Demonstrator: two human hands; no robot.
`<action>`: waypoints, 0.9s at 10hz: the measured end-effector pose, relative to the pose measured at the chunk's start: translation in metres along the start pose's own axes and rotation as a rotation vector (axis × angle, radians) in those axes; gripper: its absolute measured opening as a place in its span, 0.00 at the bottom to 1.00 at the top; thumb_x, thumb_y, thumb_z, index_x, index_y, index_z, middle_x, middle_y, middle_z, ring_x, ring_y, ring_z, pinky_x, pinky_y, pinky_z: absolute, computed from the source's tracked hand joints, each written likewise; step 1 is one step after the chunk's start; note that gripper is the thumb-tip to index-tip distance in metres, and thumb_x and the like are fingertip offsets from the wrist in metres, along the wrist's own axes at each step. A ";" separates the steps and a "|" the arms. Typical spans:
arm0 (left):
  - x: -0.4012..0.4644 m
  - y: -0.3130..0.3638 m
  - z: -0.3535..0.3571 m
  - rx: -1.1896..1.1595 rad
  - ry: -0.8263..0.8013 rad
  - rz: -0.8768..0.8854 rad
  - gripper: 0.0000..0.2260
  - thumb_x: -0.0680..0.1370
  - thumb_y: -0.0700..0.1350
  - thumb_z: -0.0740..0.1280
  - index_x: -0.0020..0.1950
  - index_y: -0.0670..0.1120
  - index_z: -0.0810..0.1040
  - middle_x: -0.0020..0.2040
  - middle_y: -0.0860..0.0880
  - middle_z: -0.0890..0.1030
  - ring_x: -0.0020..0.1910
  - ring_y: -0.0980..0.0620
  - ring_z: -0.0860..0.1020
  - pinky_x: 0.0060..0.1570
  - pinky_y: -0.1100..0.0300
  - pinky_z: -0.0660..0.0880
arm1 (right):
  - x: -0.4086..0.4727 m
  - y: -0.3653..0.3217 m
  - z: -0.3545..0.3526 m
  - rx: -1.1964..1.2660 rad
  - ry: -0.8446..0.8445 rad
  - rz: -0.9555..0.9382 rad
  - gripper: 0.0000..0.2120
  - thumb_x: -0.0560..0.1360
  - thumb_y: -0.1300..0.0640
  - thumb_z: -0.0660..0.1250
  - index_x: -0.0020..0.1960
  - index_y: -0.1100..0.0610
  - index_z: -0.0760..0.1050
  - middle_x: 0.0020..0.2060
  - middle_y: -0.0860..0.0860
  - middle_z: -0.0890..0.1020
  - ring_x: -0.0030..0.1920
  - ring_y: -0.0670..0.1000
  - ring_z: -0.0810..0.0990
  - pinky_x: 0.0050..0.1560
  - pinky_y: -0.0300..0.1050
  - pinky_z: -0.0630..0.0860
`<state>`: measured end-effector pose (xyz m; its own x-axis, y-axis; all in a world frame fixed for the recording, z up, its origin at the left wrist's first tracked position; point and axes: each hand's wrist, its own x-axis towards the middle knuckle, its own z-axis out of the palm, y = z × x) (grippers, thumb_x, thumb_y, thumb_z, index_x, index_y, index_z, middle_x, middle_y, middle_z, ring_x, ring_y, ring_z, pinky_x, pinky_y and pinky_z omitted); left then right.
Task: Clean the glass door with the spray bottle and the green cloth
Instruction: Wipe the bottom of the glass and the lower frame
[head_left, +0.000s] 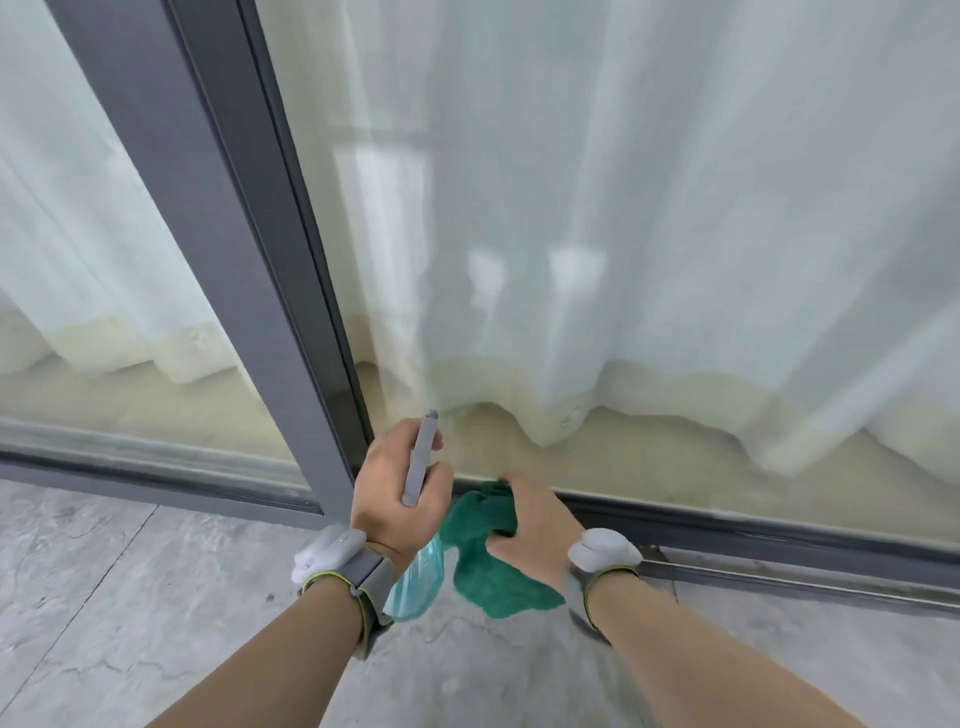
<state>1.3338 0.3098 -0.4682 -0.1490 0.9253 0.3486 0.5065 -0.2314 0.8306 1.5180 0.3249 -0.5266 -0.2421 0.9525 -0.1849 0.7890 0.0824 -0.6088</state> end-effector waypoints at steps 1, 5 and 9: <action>-0.008 0.006 0.022 -0.048 -0.087 -0.021 0.07 0.70 0.45 0.64 0.47 0.52 0.76 0.38 0.53 0.78 0.34 0.47 0.76 0.35 0.48 0.76 | -0.026 0.018 0.001 0.342 0.046 0.393 0.15 0.67 0.47 0.69 0.51 0.52 0.74 0.43 0.48 0.81 0.43 0.48 0.80 0.41 0.42 0.76; -0.024 0.032 0.085 0.282 -0.298 -0.286 0.11 0.66 0.52 0.55 0.36 0.44 0.69 0.31 0.49 0.70 0.35 0.46 0.69 0.34 0.56 0.67 | -0.010 0.023 0.014 1.732 0.182 0.971 0.17 0.77 0.51 0.62 0.62 0.60 0.72 0.53 0.62 0.80 0.48 0.62 0.81 0.42 0.56 0.80; -0.005 0.009 0.037 0.218 -0.119 -0.161 0.09 0.68 0.49 0.61 0.39 0.44 0.71 0.28 0.44 0.72 0.28 0.42 0.70 0.31 0.48 0.72 | 0.041 -0.037 0.007 2.171 0.331 0.981 0.20 0.81 0.49 0.53 0.68 0.57 0.69 0.64 0.58 0.76 0.62 0.60 0.75 0.53 0.53 0.74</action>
<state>1.3704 0.3142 -0.4787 -0.1483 0.9765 0.1563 0.6569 -0.0209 0.7537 1.4747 0.3587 -0.5166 -0.0870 0.5247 -0.8468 -0.9422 -0.3194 -0.1011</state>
